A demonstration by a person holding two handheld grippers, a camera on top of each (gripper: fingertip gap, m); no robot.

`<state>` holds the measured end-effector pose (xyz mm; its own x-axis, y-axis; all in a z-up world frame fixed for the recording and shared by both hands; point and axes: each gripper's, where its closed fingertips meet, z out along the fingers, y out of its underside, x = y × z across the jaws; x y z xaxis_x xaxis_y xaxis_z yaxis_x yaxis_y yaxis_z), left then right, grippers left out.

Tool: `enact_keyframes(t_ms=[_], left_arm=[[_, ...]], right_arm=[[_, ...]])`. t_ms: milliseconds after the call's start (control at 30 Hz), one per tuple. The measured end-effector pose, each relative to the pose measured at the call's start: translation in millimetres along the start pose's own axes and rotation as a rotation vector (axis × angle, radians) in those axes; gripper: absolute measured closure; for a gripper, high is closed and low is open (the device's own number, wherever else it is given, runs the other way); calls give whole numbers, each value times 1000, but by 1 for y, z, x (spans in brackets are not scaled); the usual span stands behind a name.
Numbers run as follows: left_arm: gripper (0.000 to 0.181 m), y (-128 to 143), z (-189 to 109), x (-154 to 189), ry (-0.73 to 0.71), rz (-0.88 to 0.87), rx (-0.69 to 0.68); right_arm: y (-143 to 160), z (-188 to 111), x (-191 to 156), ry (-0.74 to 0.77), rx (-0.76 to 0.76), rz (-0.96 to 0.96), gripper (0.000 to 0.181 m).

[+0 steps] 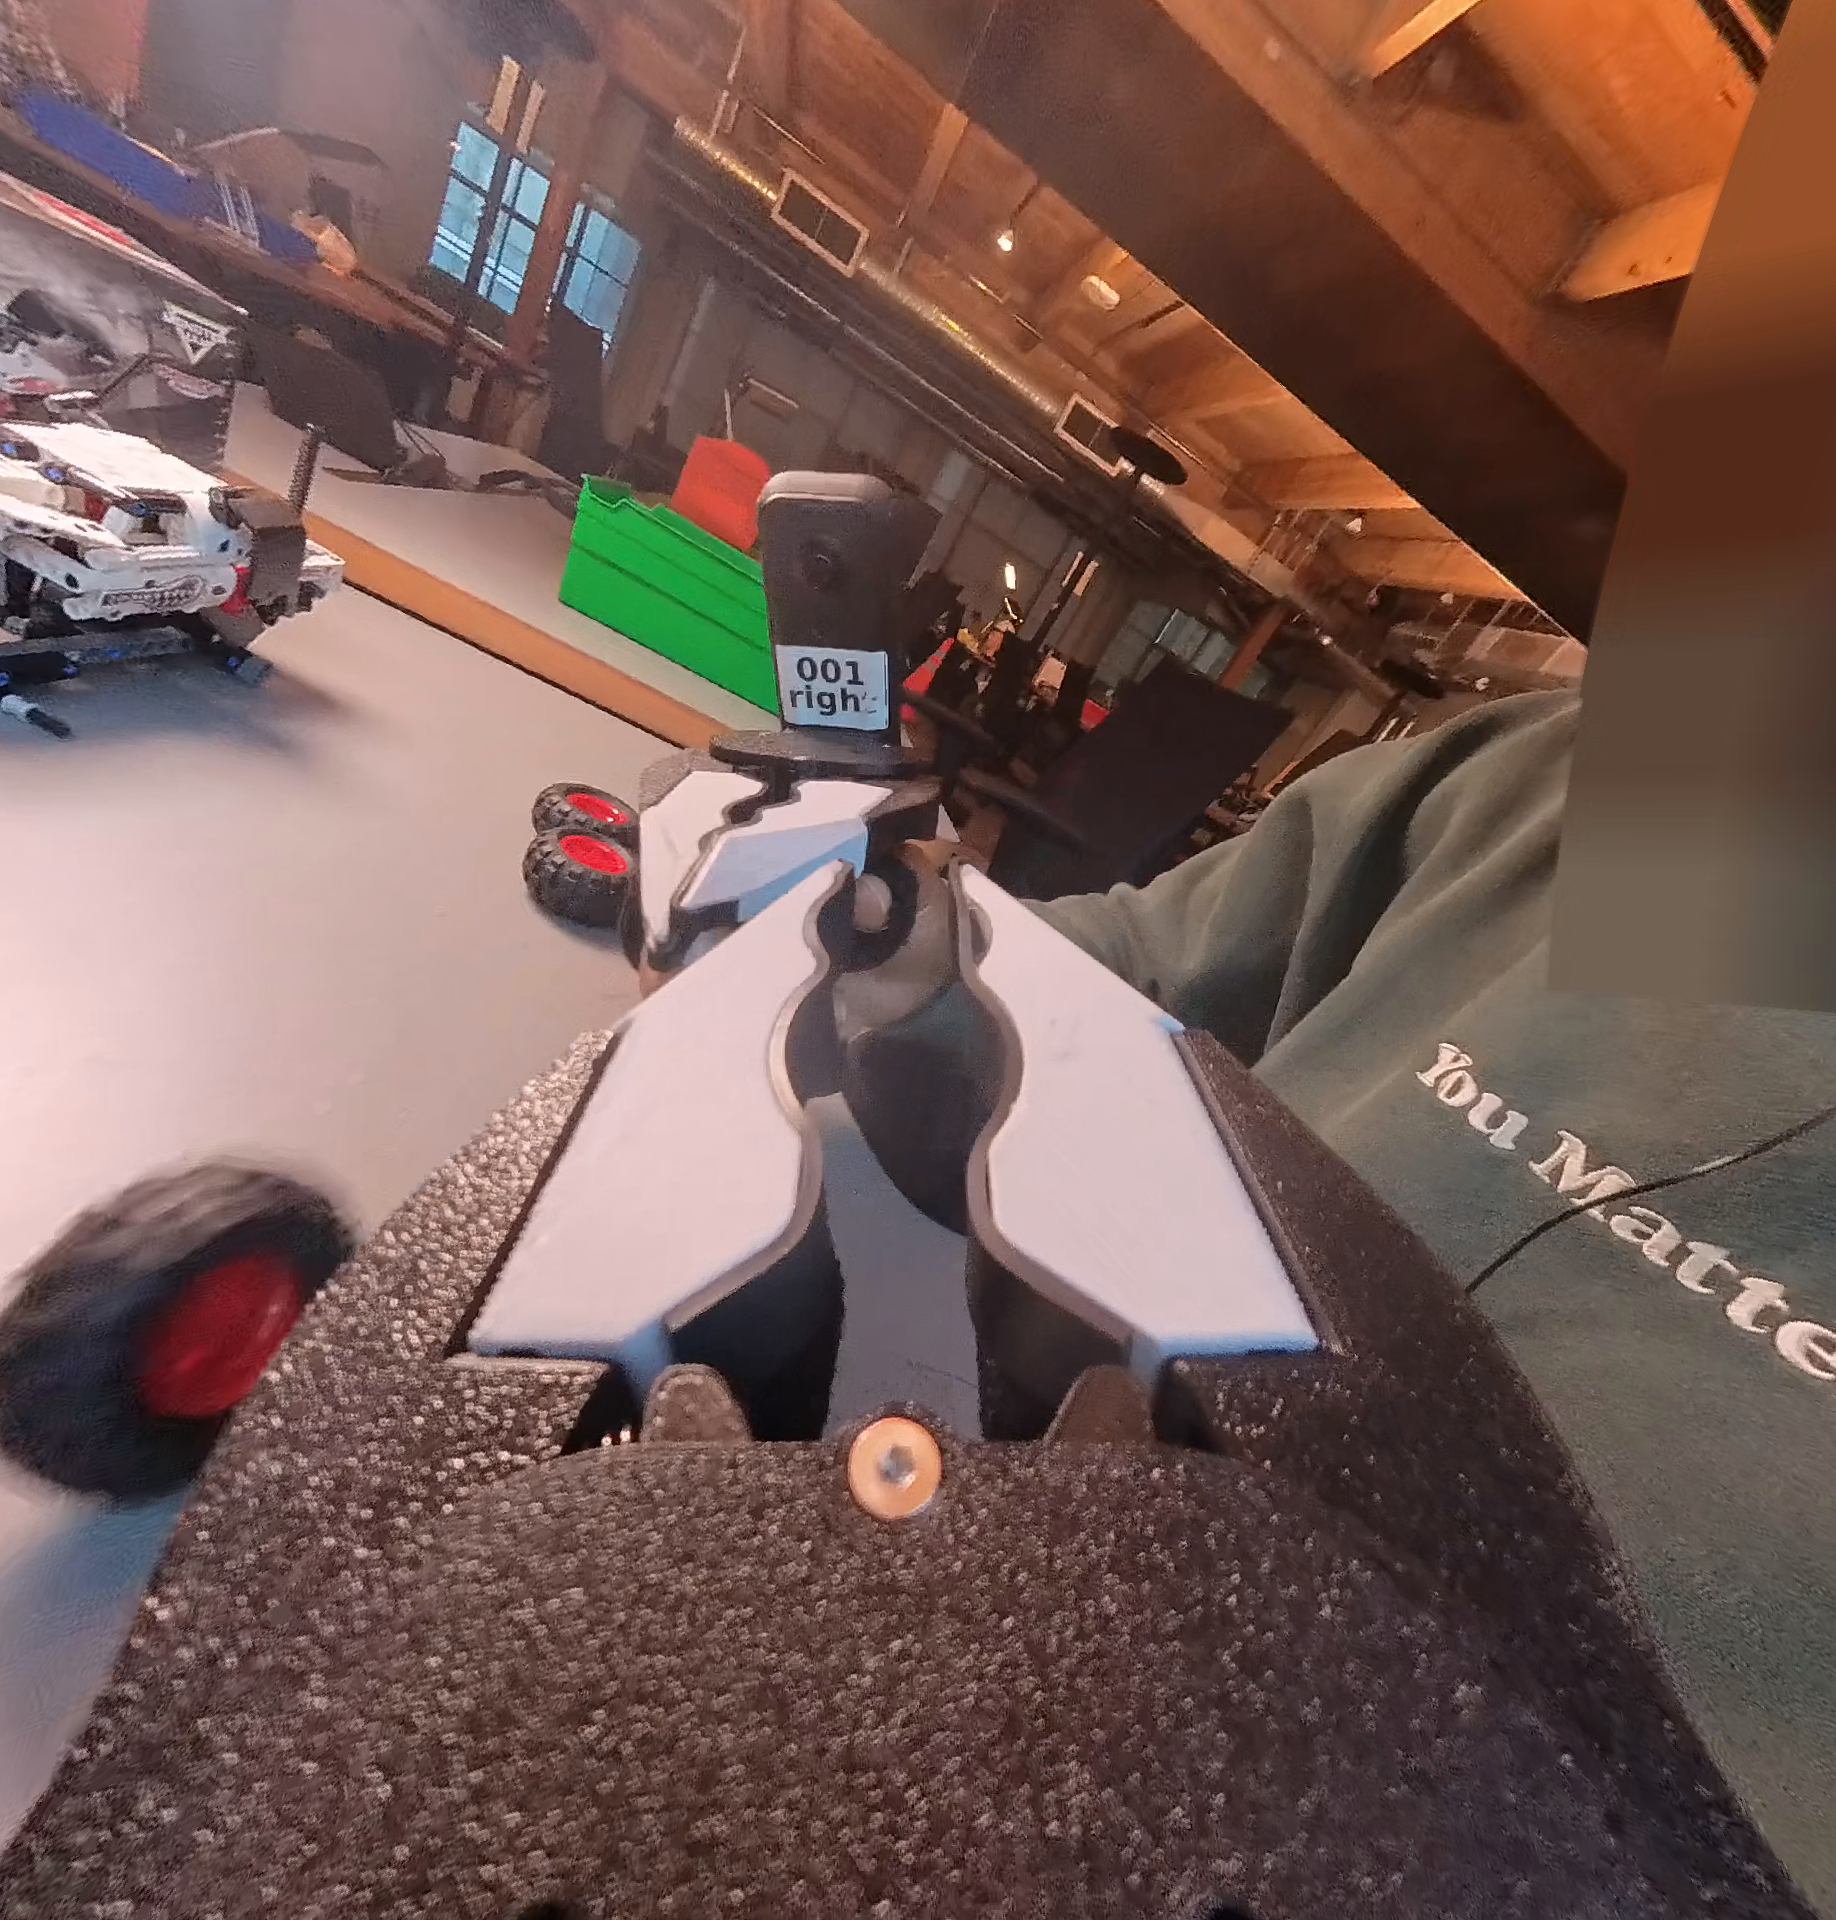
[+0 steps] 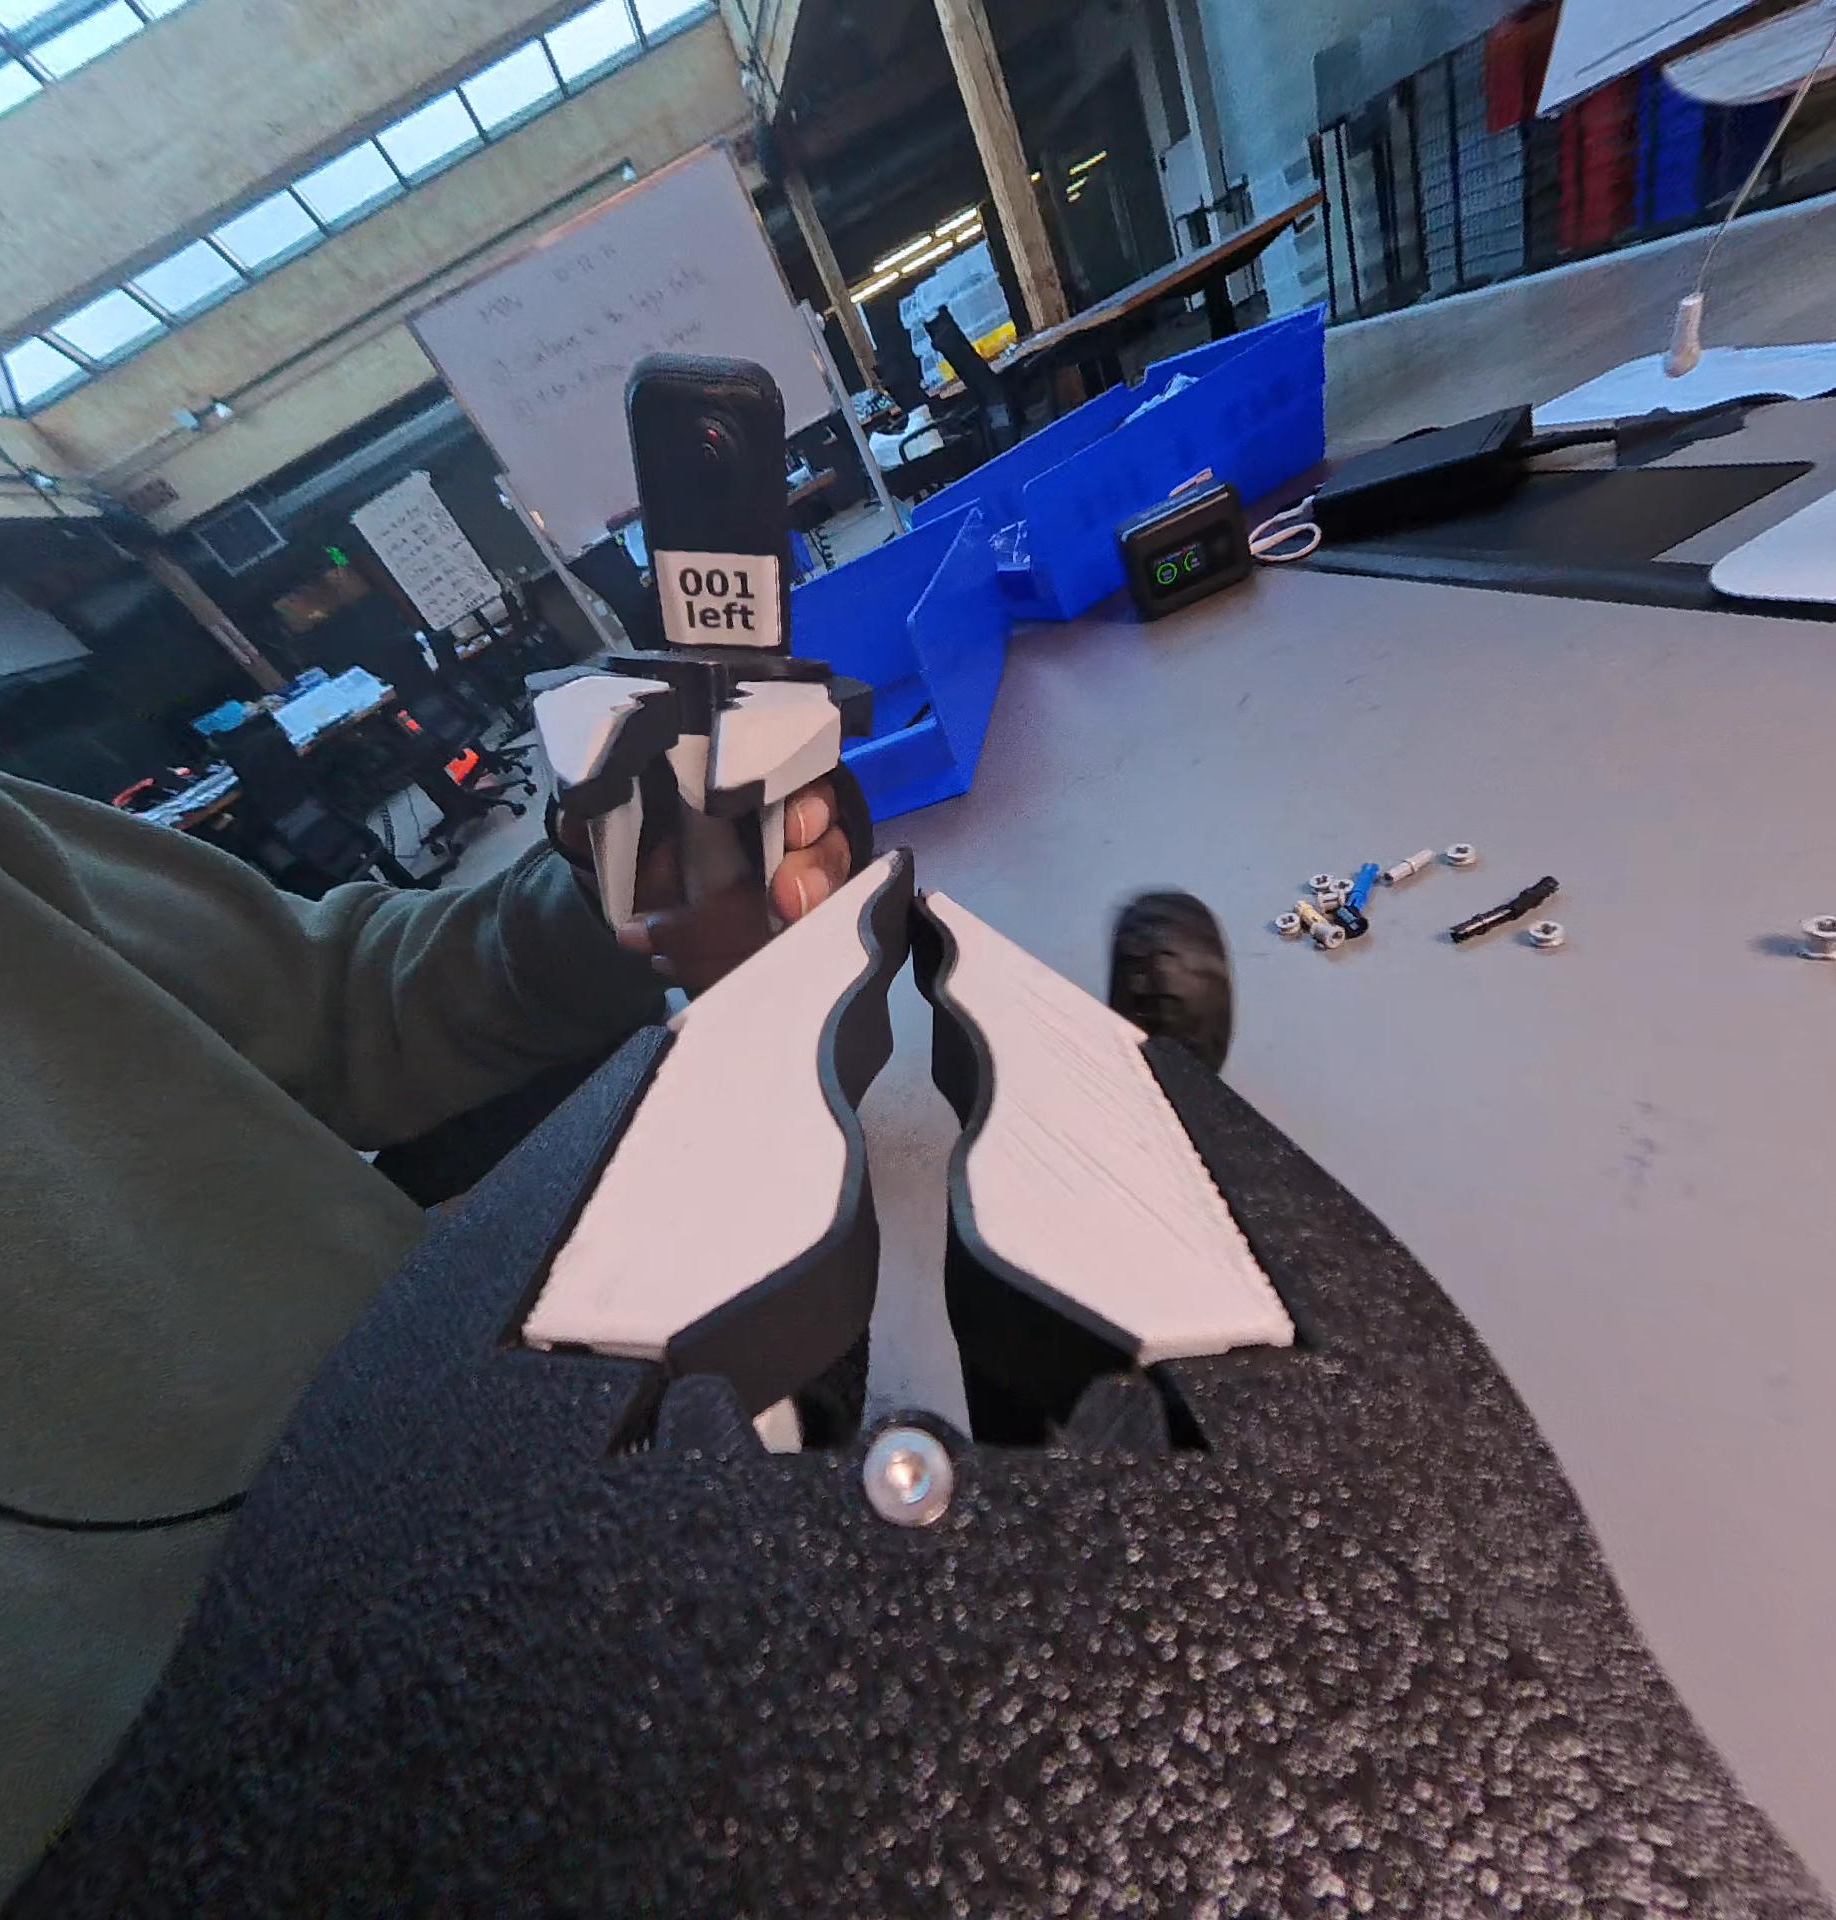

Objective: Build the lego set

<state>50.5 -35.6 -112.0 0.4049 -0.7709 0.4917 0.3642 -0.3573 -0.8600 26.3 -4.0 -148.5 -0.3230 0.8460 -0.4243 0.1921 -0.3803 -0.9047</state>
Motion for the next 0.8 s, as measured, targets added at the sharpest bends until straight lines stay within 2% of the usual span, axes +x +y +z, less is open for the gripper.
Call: enact_keyframes(t_ms=[67, 267, 400, 633, 800], left_arm=[[168, -2, -8, -6, -27, -18, 2], [165, -23, -62, -63, -344, 0, 54], [156, -28, -78, -79, -433, 5, 107], [128, -25, -90, -101, -632, 142, 54], [121, -20, -98, -114, -718, 164, 18]], right_arm=[[5, 0, 2, -10, -17, 35, 181], [8, -8, 26, 109, -47, 31, 181], [7, -9, 31, 126, -29, 11, 180], [17, -2, 22, 122, -86, -107, 134], [25, 1, 22, 138, -129, -173, 133]])
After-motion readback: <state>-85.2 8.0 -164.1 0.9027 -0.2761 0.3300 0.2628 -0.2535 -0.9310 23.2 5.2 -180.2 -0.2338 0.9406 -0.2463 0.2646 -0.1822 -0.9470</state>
